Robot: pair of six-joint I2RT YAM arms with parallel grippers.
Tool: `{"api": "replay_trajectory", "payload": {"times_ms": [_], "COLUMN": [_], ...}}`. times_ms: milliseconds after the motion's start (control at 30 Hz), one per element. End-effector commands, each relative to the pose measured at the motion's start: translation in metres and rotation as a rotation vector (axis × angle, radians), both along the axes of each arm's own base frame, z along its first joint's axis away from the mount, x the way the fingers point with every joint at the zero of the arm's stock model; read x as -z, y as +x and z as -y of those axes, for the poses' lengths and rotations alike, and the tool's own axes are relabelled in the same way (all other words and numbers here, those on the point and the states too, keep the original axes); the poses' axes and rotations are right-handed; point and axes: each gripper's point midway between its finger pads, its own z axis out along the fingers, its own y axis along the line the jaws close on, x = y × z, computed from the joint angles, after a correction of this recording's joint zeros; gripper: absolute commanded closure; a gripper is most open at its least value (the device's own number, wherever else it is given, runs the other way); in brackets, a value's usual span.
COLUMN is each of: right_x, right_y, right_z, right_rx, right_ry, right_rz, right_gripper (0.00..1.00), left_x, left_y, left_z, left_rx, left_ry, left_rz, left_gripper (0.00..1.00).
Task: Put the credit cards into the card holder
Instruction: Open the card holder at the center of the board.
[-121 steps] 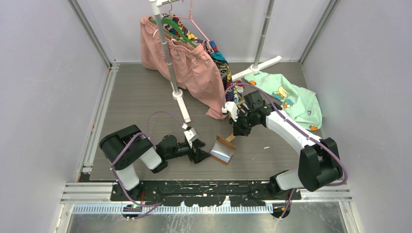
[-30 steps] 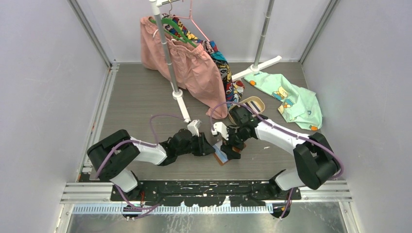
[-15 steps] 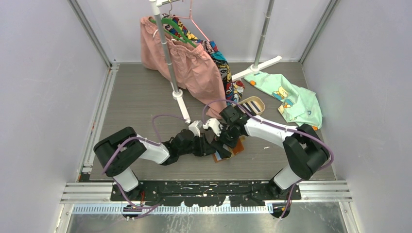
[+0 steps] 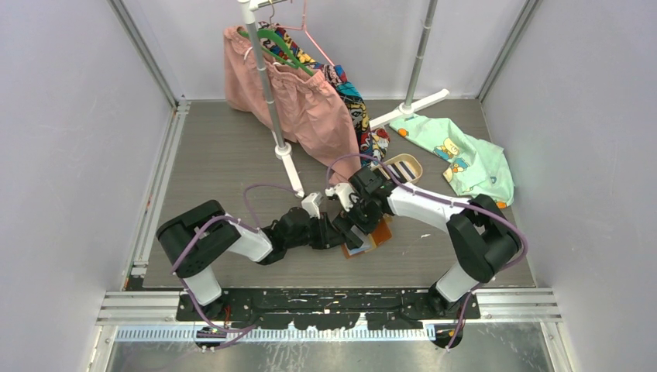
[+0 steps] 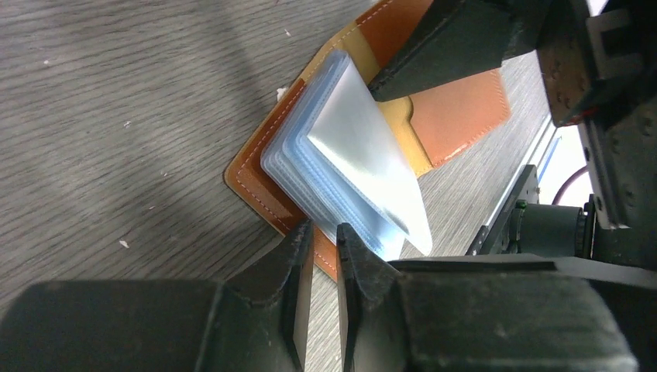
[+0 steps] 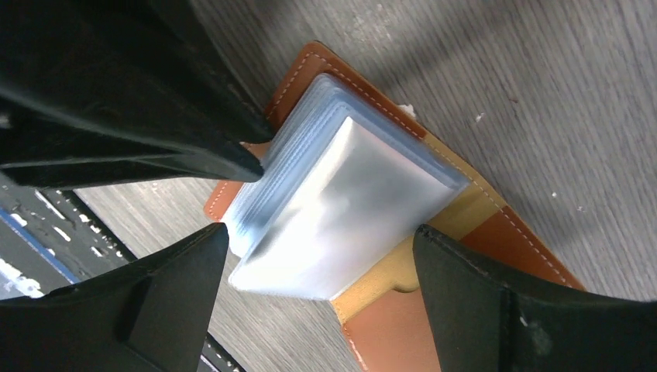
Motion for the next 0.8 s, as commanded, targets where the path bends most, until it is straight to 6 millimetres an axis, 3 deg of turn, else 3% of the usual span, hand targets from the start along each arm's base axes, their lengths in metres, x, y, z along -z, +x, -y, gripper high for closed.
{"api": "replay_trajectory", "payload": {"times_ms": [0,200,433,567,767], "right_x": [0.0013,0.0095,0.0031,0.0005,0.0037], "right_y": [0.0146,0.0164,0.012,0.0096,0.0175], "right_z": [-0.004,-0.0016,-0.0045,-0.0048,0.0045], "right_rx": [0.041,0.04,0.017,0.012,0.037], "right_ry": [-0.039,-0.089,-0.061,-0.045,-0.076], "right_rz": [0.051,0.061,0.043,0.025,0.034], "right_gripper": [0.06,0.09,0.24,0.25,0.39], "left_x": [-0.001,-0.0008,0.0014,0.0013,-0.0058], "left_y": [0.0022,0.0009,0.0008,0.0014,0.0022], "left_z": [-0.0011,-0.0024,-0.0041,-0.0047,-0.0044], "left_rx": [-0.013,-0.012,-0.016,-0.018,-0.017], "left_ry": [-0.021,-0.027,-0.024,-0.023,-0.036], "left_rz": [0.017,0.021,0.022,0.024,0.04], "left_gripper": [0.81,0.82,0.82,0.81,0.8]}}
